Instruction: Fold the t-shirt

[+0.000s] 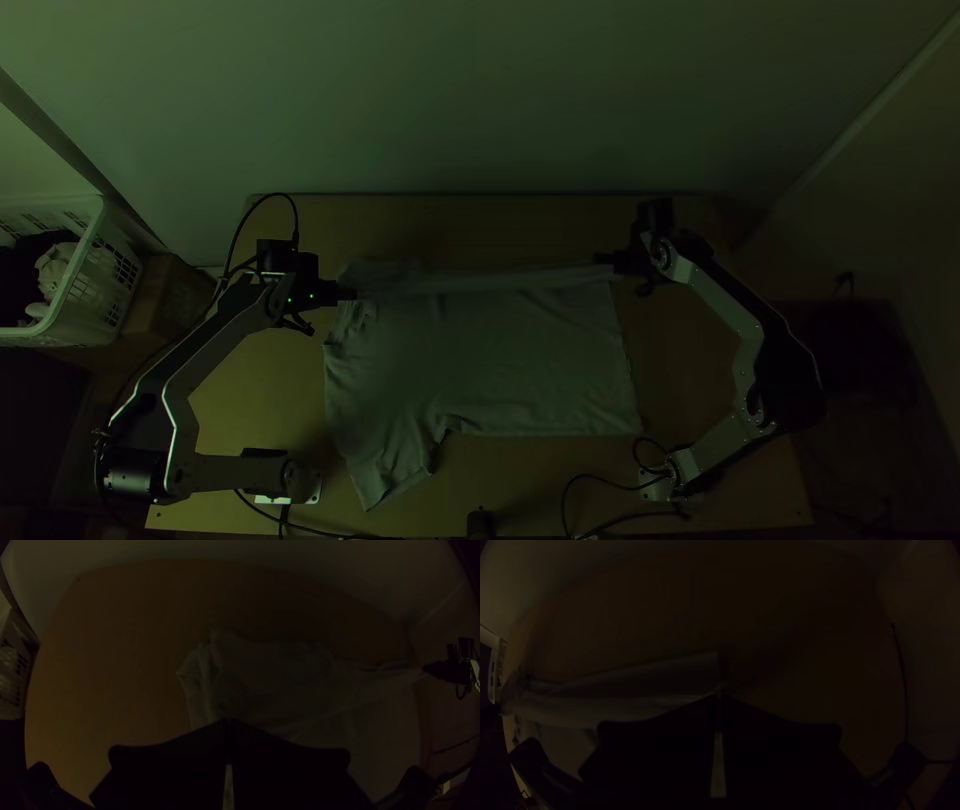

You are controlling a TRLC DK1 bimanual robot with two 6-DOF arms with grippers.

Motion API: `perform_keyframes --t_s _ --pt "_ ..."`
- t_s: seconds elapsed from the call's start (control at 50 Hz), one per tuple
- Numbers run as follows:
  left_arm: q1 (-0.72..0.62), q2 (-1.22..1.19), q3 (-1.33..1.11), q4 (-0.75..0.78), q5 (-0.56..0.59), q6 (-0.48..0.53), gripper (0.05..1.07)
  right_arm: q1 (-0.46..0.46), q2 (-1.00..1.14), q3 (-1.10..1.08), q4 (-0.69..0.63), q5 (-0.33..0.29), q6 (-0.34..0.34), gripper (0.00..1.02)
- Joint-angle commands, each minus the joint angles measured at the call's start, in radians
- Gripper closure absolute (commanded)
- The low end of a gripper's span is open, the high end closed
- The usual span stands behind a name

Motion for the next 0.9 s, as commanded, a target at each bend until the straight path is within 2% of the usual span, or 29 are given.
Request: perform_keyframes --t_s 0.0,0.06,0.08,0.12,0.16,0.2,0.22,0.24,0.28,0.3,0.56,0.68,0.88 --pt "-0.004 -0.029 -0.067 0.02 -0.006 -0.016 1.05 0.012 -0.043 -0.073 0.026 0.032 -0.014 1.0" --pt "-0.008 -0.027 -0.084 0.023 -0.01 -0.016 1.03 0.015 -0.054 -0.102 0.033 0.034 -0.016 0.98" --pt "-0.008 -0.027 -0.088 0.023 -0.01 -0.016 0.98 0.016 -0.057 -0.11 0.032 0.032 -0.014 0.92" --pt "-0.01 -0.027 -0.096 0.023 -0.009 -0.019 0.82 0.016 -0.066 -0.126 0.032 0.034 -0.01 0.78" --pt "-0.01 -0.026 -0.099 0.023 -0.009 -0.019 0.6 0.015 -0.077 -0.143 0.032 0.032 -0.005 0.56" --pt "-0.013 -0.024 -0.099 0.023 -0.009 -0.015 0.35 0.015 -0.089 -0.157 0.032 0.032 0.003 0.24" --pt "-0.013 -0.024 -0.098 0.023 -0.009 -0.015 0.26 0.013 -0.094 -0.163 0.032 0.032 0.007 0.09" --pt "-0.013 -0.024 -0.096 0.021 -0.007 -0.016 0.19 0.013 -0.098 -0.168 0.03 0.032 0.009 0.02" --pt "-0.013 -0.026 -0.093 0.02 -0.006 -0.022 0.11 0.012 -0.112 -0.177 0.022 0.032 0.009 0.03" --pt "-0.013 -0.03 -0.091 0.02 -0.004 -0.027 0.11 0.012 -0.123 -0.183 0.022 0.032 0.009 0.03" --pt "-0.008 -0.152 -0.121 0.021 0.024 -0.085 0.1 0.01 -0.302 -0.306 0.021 0.032 -0.007 0.03" --pt "-0.011 -0.233 -0.148 0.008 0.04 -0.081 0.1 0.01 -0.422 -0.367 0.016 0.032 0.001 0.03" --pt "-0.013 -0.395 -0.2 -0.123 0.04 -0.058 0.1 0.012 -0.638 -0.476 -0.016 0.032 0.006 0.03"
